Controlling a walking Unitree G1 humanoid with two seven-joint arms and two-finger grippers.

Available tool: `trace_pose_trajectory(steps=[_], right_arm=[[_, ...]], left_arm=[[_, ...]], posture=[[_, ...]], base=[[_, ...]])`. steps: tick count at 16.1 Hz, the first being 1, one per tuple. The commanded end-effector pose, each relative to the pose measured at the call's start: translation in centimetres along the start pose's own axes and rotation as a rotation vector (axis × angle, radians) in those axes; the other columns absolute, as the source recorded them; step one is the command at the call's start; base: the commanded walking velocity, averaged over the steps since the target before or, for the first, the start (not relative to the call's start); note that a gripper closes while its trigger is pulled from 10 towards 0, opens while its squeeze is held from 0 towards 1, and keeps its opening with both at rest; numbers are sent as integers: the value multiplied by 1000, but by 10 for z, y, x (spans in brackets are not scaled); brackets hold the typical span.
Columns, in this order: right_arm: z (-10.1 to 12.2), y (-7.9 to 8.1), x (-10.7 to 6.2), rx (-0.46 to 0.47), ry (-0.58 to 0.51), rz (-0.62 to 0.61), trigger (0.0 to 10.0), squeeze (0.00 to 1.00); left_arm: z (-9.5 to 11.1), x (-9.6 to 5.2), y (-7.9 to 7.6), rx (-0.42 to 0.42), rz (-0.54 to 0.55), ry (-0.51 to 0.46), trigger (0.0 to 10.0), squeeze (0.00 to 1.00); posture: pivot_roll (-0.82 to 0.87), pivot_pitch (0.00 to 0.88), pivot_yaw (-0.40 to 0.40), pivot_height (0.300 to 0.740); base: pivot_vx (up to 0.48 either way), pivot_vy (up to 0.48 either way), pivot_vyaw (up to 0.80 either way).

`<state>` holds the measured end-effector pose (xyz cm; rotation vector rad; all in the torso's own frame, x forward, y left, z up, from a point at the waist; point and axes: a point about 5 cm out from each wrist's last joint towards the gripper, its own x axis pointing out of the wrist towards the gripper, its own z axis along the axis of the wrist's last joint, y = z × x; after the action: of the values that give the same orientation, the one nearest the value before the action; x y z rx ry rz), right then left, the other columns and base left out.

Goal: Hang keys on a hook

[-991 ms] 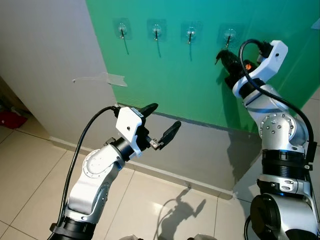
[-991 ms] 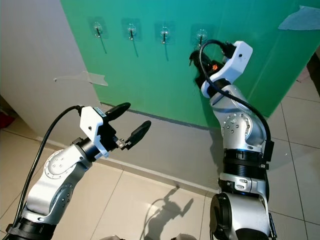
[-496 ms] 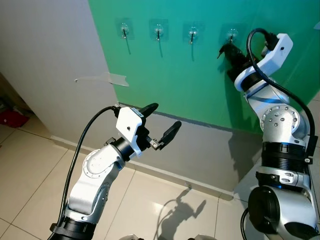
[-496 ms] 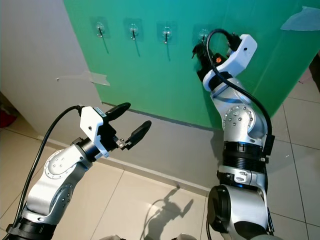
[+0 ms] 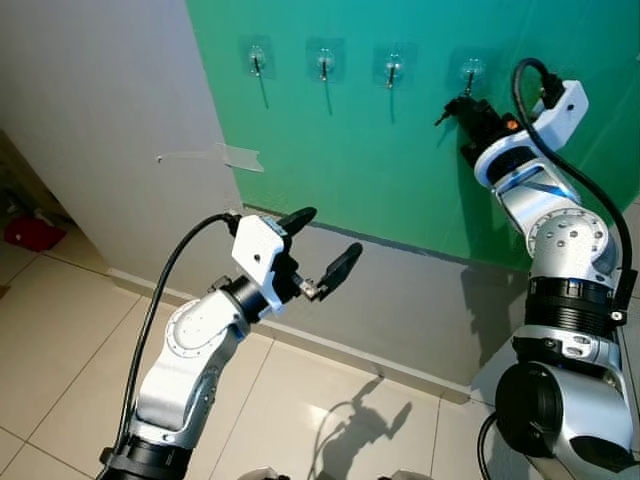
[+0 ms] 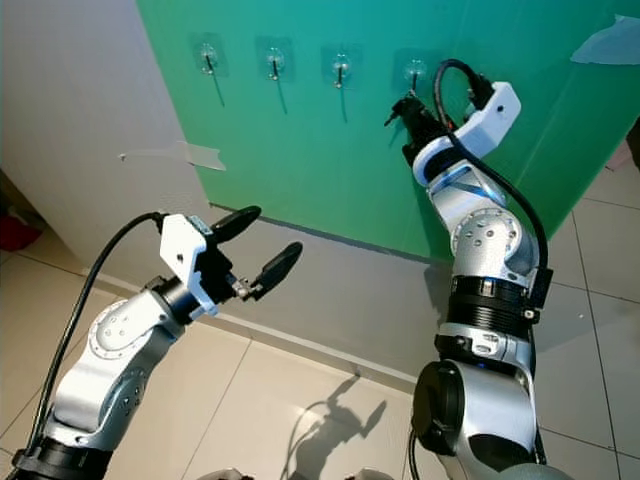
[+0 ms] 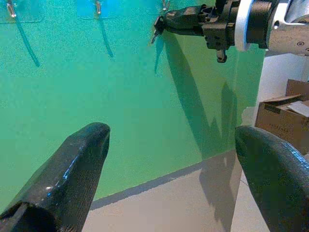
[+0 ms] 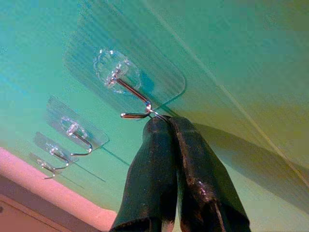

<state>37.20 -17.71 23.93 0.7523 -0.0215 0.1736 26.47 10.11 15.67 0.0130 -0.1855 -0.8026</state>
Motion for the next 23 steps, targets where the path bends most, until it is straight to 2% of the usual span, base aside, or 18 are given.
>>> trace_pose_trajectory(steps=[1,5,7,11,14,17,18,19,21,23], right_arm=[[2,2,2,13,8,-4,10000,0],[-2,1,-2,3,39,10,10000,0],[-8,-4,-7,-50,67,-2,10000,0],[-5,-8,-12,-113,47,-38,10000,0],[-2,-6,-13,-141,25,-31,10000,0],[-1,-1,-11,-154,8,-11,10000,16],[-1,-2,-12,-170,8,-14,10000,929],[-3,-2,-14,-195,14,-15,10000,1000],[-9,-7,-23,-232,19,-26,10000,1000],[-13,-19,-45,-401,-19,-81,10000,1000]], left_arm=[[3,-1,-2,17,-12,-5,10000,0],[3,0,-3,17,-13,-5,10000,0],[3,0,-2,21,-13,-5,10000,0],[4,1,-1,26,-15,-5,10000,0],[6,2,0,30,-13,-13,10000,0],[13,4,-1,25,-21,-64,10000,0],[16,4,-1,25,-22,-78,10000,0],[19,5,-1,22,-26,-98,10000,0],[18,4,0,22,-6,-86,10000,0],[1,-4,14,40,166,27,10000,0]], posture=[[-122,33,44,740],[-122,35,43,740],[-122,37,45,740],[-125,41,54,740],[-125,44,55,740],[-123,48,56,740],[-123,48,56,740],[-123,47,55,740],[-125,46,54,740],[-131,41,49,740]], base=[[0,0,0],[0,0,0],[0,0,0],[0,0,0],[0,0,0],[0,0,0],[0,0,0],[0,0,0],[0,0,0],[0,0,0]])
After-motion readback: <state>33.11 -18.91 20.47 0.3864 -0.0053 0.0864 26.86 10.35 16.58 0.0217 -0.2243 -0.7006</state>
